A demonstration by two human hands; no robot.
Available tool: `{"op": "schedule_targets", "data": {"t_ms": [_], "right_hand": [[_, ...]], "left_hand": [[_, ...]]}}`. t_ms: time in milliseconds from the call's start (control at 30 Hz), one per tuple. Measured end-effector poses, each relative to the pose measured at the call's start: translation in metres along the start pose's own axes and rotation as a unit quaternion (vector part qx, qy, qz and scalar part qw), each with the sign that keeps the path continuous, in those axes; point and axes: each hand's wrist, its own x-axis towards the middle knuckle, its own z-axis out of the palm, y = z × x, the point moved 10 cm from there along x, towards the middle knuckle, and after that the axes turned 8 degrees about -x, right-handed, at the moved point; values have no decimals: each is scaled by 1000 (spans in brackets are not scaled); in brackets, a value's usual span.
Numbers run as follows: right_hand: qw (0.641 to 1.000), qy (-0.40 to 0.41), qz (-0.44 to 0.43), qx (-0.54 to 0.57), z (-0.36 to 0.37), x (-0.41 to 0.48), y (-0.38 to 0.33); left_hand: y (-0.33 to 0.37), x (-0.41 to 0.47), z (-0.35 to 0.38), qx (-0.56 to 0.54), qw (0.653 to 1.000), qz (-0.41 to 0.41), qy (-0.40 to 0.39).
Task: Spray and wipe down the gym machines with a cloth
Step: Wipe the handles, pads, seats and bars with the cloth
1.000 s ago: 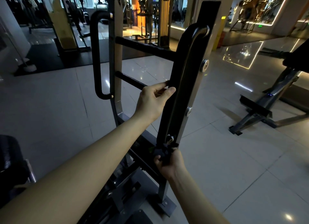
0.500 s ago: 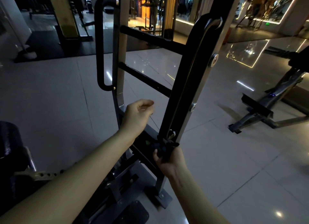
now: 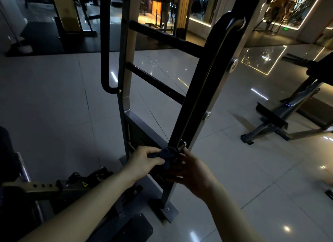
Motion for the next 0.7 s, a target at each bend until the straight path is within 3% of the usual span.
{"op": "schedule_targets", "data": {"t_ms": [167, 233, 367, 533, 700], "right_hand": [[989, 101, -54, -97, -35, 1, -21], [976, 145, -113, -114, -44, -2, -37], [950, 175, -211, -151, -44, 2, -64], [957, 166, -183, -150, -42, 11, -51], [959, 159, -181, -151, -46, 10, -49]], "left_hand": [[-23, 14, -34, -149, 976, -69, 142], [-27, 24, -21, -212, 965, -99, 121], [-31, 38, 39, -340, 924, -177, 3], [-26, 44, 48, -350, 920, -179, 5], [-18, 43, 33, -281, 950, -129, 38]]}}
